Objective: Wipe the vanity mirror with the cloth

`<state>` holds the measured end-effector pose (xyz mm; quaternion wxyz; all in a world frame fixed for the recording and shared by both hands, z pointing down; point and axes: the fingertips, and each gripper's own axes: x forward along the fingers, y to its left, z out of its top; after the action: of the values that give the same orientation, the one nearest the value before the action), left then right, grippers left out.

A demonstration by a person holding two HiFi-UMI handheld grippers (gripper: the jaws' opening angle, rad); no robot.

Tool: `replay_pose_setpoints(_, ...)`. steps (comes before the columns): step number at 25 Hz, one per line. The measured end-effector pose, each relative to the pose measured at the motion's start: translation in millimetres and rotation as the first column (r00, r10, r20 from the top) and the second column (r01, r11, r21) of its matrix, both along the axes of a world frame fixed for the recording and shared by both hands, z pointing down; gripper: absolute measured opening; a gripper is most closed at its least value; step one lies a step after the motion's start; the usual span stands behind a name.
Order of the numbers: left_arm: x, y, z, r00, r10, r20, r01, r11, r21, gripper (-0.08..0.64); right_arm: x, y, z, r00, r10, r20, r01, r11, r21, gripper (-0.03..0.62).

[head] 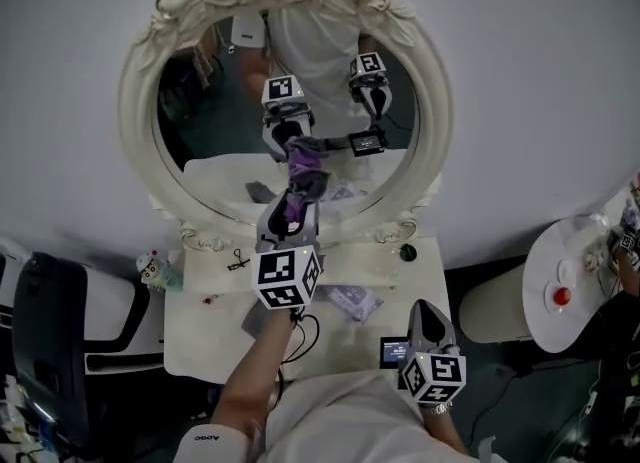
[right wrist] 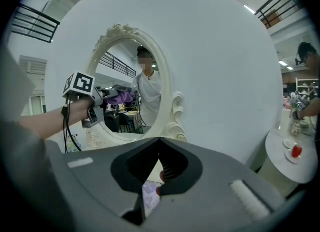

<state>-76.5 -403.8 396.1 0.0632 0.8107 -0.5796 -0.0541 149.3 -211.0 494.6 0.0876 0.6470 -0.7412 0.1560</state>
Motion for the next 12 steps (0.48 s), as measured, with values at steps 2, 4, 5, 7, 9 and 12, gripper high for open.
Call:
replay_pose_setpoints(2,-30,0,1,0.999,-0.045,0.006,0.045,0.999,-0.003,0.156,-17,-5,0,1.0,-0.03,0.004,0.03,1.0,-0.001,0.008)
replay_pose_setpoints(4,-60,1,2,0.996,-0.089,0.013,0.089,0.996,-0.007,0.156,-33,-11,0,0.998,-0.056,0.008,0.056,0.998,-0.001,0.008)
replay_pose_setpoints(5,-74,2,2,0.994,-0.11,0.018,0.11,0.994,-0.008,0.156,-41,-13,0,0.998,-0.068,0.009,0.068,0.998,-0.001,0.008)
replay_pose_setpoints(7,-103,3,4,0.988,-0.15,0.031,0.15,0.989,-0.011,0.156,-56,-16,-1,0.996,-0.088,0.009,0.088,0.996,0.0,0.008)
replay_pose_setpoints(9,-130,3,5,0.981,-0.189,0.036,0.19,0.982,-0.017,0.156,-69,-18,-1,0.995,-0.104,0.012,0.104,0.995,-0.001,0.008)
replay_pose_setpoints(12,-167,4,6,0.969,-0.244,0.034,0.245,0.969,-0.022,0.156,-83,-20,1,0.993,-0.12,0.013,0.12,0.993,-0.01,0.008)
